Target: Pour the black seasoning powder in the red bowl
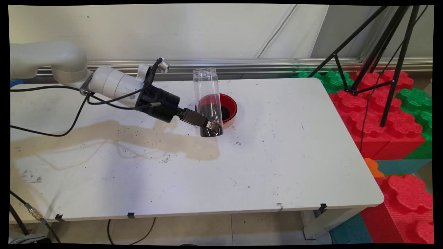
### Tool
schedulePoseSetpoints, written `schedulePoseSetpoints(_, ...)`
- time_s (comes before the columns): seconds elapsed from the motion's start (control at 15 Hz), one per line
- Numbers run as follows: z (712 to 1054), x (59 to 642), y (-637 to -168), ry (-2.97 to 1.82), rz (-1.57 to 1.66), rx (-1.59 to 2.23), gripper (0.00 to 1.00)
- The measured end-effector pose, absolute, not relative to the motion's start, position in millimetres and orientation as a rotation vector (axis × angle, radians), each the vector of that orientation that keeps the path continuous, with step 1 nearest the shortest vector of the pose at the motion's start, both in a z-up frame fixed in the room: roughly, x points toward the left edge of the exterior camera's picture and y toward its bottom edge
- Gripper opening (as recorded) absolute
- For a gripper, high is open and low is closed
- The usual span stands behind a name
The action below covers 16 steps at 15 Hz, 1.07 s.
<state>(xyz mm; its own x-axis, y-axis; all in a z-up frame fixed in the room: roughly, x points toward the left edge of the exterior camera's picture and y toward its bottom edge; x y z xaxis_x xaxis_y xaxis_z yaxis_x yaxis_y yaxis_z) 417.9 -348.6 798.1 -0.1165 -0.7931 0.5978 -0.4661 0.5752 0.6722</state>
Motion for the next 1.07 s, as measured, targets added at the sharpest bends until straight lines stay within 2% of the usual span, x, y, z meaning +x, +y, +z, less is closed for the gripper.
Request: schedulePoseSetpoints(1.07, 787, 417, -364, -1.581, -0.697, 1.347, 0.00)
